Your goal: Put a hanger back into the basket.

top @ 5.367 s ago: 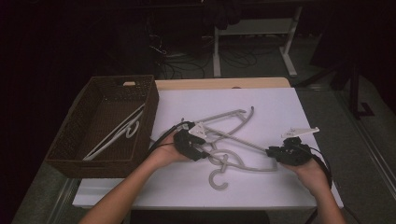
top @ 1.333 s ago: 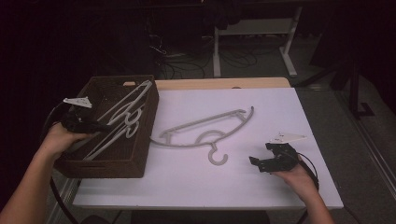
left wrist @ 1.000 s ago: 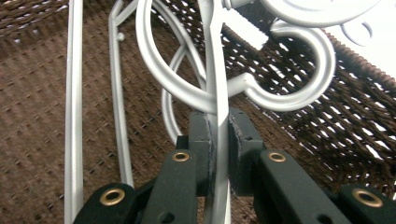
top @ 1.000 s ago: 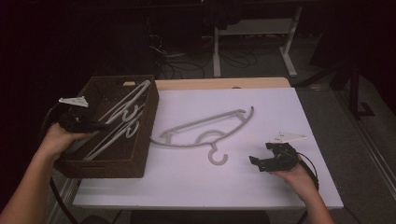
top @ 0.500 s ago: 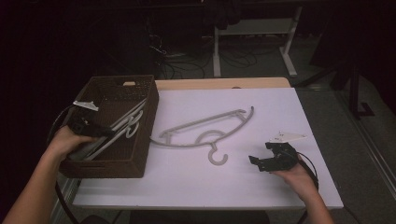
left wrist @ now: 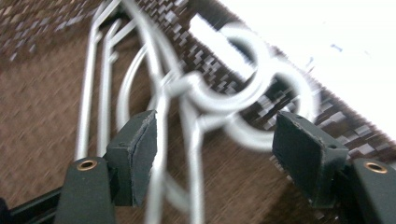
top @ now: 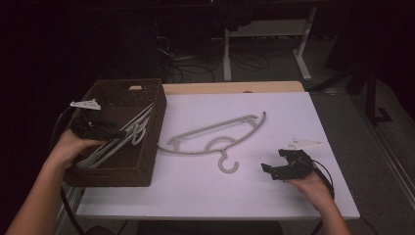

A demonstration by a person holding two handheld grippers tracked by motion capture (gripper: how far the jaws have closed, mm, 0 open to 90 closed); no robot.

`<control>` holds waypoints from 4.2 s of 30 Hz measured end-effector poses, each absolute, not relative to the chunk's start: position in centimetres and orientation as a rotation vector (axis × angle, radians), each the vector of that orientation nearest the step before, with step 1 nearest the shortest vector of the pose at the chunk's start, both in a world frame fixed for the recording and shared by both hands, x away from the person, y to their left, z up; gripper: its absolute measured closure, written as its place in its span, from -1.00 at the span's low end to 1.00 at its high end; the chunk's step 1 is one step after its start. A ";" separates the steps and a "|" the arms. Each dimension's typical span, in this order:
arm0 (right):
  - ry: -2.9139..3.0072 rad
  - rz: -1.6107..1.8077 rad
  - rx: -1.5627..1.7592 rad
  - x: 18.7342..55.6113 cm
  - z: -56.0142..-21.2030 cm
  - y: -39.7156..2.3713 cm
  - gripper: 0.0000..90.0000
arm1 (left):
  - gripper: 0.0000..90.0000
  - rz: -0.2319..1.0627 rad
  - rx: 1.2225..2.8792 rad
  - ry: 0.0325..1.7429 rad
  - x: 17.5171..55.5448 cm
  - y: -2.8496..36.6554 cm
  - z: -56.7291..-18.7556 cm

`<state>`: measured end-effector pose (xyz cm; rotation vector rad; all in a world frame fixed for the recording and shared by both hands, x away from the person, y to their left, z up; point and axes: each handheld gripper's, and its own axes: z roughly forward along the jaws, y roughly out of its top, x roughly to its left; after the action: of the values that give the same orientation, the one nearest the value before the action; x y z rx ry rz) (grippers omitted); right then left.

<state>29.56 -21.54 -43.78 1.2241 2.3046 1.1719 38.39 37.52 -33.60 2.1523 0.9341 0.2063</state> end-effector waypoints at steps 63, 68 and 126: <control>2.335 1.155 1.186 29.7 -44.0 -21.4 -0.72 | 1.00 0.152 2.419 0.738 39.4 13.2 -44.5; 2.334 1.155 1.183 29.6 -44.0 -21.5 -0.72 | 1.00 0.043 2.436 0.675 38.2 12.3 -44.5; 2.438 0.895 1.272 46.7 -42.2 -14.6 0.98 | -0.41 -0.011 2.262 0.484 30.8 14.0 -42.3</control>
<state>46.74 -14.56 -42.24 1.2724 2.4378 0.8954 30.84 14.00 -42.28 2.2619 0.4843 -0.0106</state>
